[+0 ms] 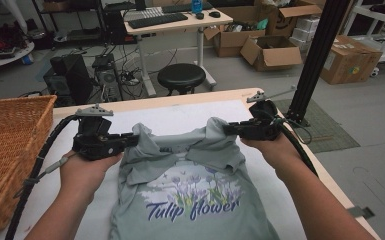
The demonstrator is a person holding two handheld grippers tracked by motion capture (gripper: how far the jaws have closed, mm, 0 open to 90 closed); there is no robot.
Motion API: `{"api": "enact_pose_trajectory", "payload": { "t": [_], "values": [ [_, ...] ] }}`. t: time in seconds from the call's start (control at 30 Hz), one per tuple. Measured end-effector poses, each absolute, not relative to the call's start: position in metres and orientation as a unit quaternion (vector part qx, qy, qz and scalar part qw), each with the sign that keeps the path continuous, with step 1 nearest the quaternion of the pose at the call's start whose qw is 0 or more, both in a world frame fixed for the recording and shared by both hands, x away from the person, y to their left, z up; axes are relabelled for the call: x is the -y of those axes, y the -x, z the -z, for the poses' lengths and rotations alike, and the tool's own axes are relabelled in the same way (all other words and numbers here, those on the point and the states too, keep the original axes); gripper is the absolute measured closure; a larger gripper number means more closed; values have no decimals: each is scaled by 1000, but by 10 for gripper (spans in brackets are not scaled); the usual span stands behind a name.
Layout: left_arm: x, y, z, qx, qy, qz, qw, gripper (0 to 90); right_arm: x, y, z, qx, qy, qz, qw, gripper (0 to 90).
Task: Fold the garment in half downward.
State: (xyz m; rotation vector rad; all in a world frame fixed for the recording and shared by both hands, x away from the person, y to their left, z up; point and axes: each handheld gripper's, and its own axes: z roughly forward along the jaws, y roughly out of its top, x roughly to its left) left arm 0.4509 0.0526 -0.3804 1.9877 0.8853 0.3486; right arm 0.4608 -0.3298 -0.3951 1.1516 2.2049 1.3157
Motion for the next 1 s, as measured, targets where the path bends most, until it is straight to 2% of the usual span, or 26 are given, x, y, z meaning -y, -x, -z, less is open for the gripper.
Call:
{"api": "enact_pose_trajectory", "payload": {
  "t": [0.23,0.43,0.47,0.53,0.57,0.6,0.7,0.83,1.0],
  "values": [
    [-59,-369,381,-365,-796,-141,462,831,328,-379,389,-776,-387,-471,162,856],
    [-60,-313,399,-375,-801,-134,446,824,331,-320,407,-781,-390,-465,148,846],
    [-60,-307,403,-378,-802,-135,442,819,330,-314,411,-782,-391,-462,145,835],
    [-61,-300,409,-388,-804,-137,429,749,328,-304,417,-787,-391,-456,142,701],
    [-62,-299,411,-397,-802,-136,425,653,327,-301,418,-786,-394,-455,143,605],
    [-64,-298,410,-403,-798,-129,428,559,329,-299,417,-780,-399,-461,140,592],
    [-73,-299,403,-409,-787,-138,440,452,338,-298,406,-758,-407,-484,161,550],
    [-85,-313,397,-424,-776,-146,442,424,350,-314,400,-741,-442,-472,183,533],
    [-92,-343,408,-452,-769,-135,430,394,347,-345,412,-745,-470,-439,177,503]
  ]
}}
